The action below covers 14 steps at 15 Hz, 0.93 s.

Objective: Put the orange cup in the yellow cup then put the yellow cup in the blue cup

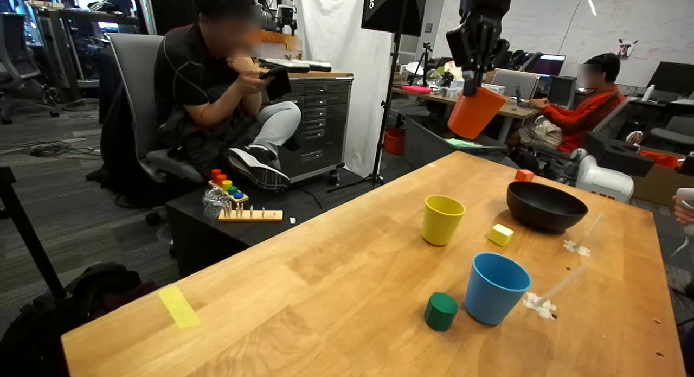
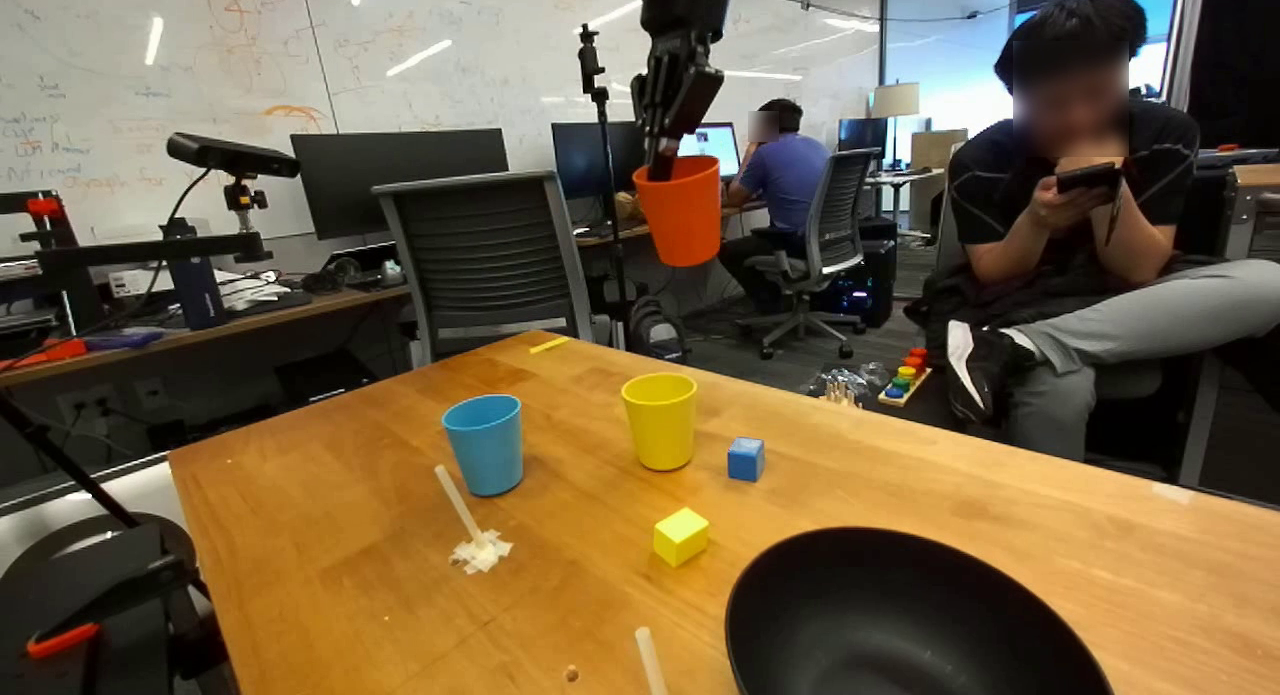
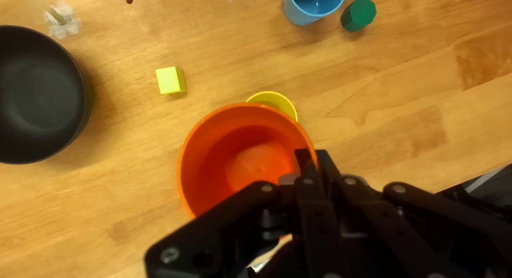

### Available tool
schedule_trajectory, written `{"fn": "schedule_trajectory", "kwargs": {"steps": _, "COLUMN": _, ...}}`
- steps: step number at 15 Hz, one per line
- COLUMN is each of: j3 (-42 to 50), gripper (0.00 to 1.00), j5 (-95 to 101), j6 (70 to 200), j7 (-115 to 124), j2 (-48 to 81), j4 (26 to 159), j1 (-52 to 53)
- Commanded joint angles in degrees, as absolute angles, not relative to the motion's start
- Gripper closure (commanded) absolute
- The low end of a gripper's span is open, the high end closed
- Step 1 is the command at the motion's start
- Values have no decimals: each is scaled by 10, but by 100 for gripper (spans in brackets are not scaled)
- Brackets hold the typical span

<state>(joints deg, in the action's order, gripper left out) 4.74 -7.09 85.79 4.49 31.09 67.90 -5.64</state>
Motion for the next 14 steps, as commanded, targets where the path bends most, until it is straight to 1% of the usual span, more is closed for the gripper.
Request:
{"fn": "schedule_trajectory", "kwargs": {"steps": 1, "j3": 38, "gripper": 99, "j5": -70, "j6": 852, "j7": 53, "j2": 329, "j4": 666, "j1": -56}}
{"fn": "schedule_trajectory", "kwargs": {"steps": 14, "j3": 33, "gripper": 99, "j5": -60, "j6": 876, "j7": 39, "j2": 351, "j4": 743, "j1": -45}}
